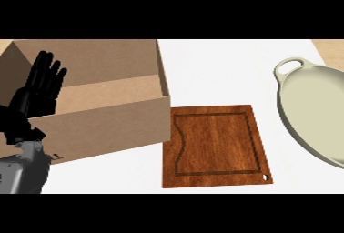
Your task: Pick the bell pepper from the cutting board and place it in the pot
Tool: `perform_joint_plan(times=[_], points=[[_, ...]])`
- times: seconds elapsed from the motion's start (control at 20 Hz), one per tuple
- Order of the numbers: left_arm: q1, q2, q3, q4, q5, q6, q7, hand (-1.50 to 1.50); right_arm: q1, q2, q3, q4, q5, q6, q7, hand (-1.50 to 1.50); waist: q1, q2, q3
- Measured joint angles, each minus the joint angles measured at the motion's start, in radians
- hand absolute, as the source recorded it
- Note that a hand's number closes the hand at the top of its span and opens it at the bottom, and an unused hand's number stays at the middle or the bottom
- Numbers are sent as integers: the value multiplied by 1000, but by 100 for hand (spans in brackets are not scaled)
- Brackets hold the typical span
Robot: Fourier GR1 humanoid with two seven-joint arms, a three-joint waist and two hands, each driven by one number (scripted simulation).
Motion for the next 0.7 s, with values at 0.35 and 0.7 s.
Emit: perform_joint_plan(times=[0.35,0.7], points=[[7,7,-34,21,-52,12,11,0,-99,-57,29,218,338,-185,-135,150,22,11,0],[9,12,-28,58,-79,1,5,0,-315,-47,112,648,498,-314,-303,150,21,11,-1]])
